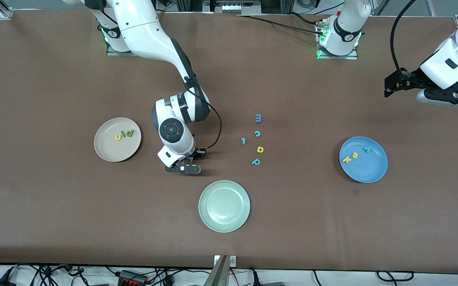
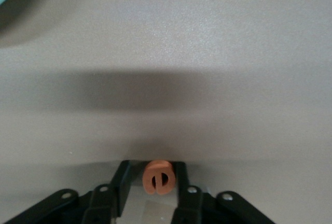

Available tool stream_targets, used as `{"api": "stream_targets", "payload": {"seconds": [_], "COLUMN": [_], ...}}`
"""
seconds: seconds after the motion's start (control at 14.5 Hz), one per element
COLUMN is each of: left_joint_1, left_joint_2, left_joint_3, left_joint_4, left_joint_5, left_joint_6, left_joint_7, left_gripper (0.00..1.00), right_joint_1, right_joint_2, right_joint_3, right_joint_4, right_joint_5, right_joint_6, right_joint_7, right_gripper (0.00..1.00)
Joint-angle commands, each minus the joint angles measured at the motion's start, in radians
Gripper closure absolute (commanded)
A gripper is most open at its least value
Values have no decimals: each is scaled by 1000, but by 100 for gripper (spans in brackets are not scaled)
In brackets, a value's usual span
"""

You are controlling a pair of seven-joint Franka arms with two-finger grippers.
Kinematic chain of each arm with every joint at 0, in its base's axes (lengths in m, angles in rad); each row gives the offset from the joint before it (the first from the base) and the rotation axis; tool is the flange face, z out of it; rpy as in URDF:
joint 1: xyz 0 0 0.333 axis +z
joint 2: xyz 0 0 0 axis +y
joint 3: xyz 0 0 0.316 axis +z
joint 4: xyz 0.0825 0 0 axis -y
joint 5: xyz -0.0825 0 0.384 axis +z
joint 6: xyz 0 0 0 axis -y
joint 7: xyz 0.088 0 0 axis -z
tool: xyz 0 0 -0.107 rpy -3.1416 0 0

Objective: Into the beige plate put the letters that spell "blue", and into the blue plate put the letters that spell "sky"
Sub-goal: 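Grasp the orange e with the right gripper, then carry the orange e to the beige plate and release it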

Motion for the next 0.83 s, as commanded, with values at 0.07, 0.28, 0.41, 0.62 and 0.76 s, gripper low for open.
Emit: {"api": "stream_targets", "payload": {"seconds": [0.07,0.28,0.41,0.62,0.76], "left_joint_1": [-10,-10,-10,-10,-18], "left_joint_2": [69,86,86,86,86], "left_joint_3": [-1,-1,-1,-6,-9], "left_joint_4": [100,120,125,125,125], "left_joint_5": [0,0,1,0,1], "left_joint_6": [-11,-14,-27,-34,-35], "left_joint_7": [14,12,11,-34,-93], "left_gripper": [0,0,0,0,0], "right_joint_1": [-8,-9,-9,-14,-9], "right_joint_2": [5,-3,-17,-95,-151], "right_joint_3": [4,2,-7,-60,-122], "right_joint_4": [10,10,10,-27,-96], "right_joint_5": [-7,-6,-6,-15,-15], "right_joint_6": [-9,-21,-49,-162,-216], "right_joint_7": [-7,-9,-10,-7,-99], "right_gripper": [84,89,89,89,89]}}
